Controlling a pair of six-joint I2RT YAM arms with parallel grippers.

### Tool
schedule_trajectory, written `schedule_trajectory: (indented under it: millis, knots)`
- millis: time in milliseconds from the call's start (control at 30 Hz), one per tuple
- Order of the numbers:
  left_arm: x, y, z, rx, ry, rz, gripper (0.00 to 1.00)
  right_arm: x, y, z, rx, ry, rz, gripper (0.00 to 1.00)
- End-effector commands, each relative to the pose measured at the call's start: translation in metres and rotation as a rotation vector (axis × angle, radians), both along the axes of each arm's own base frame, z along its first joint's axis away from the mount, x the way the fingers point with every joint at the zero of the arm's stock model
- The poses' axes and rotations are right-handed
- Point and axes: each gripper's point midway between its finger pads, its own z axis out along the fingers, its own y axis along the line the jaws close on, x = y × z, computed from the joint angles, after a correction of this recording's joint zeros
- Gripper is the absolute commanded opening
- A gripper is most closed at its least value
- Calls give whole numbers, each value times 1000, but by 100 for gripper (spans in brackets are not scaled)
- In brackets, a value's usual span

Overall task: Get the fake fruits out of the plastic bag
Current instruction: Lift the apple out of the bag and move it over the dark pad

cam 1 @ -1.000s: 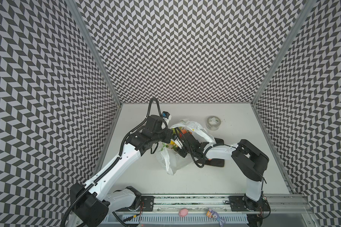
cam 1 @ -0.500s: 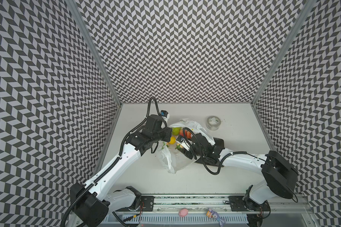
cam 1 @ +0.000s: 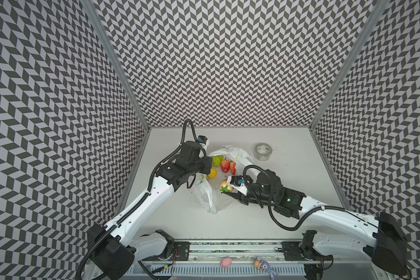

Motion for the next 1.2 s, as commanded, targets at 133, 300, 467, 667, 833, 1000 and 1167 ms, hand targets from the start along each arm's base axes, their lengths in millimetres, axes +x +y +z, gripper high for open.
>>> schedule_trajectory:
  millis: [133, 300, 467, 667, 833, 1000, 1167]
  knots:
    - [9, -4, 15, -23, -48, 9, 0, -1, -43, 56, 154, 88, -195, 32]
    - [9, -3, 19, -28, -51, 20, 0, 14, -88, 73, 234, 274, -480, 26]
    - [8, -2, 19, -22, -50, 18, 0, 26, -144, 62, 366, 493, -840, 17]
    - [7, -2, 21, -27, -51, 20, 0, 22, -198, 15, 446, 678, -1180, 10]
    - [8, 1, 19, -24, -58, 32, 0, 39, -205, -8, 479, 733, -1285, 6]
    - [8, 2, 23, -26, -71, 38, 0, 65, -206, -28, 560, 821, -1260, 1]
    - [8, 1, 22, -21, -64, 29, 0, 104, -200, -73, 555, 937, -1295, 0]
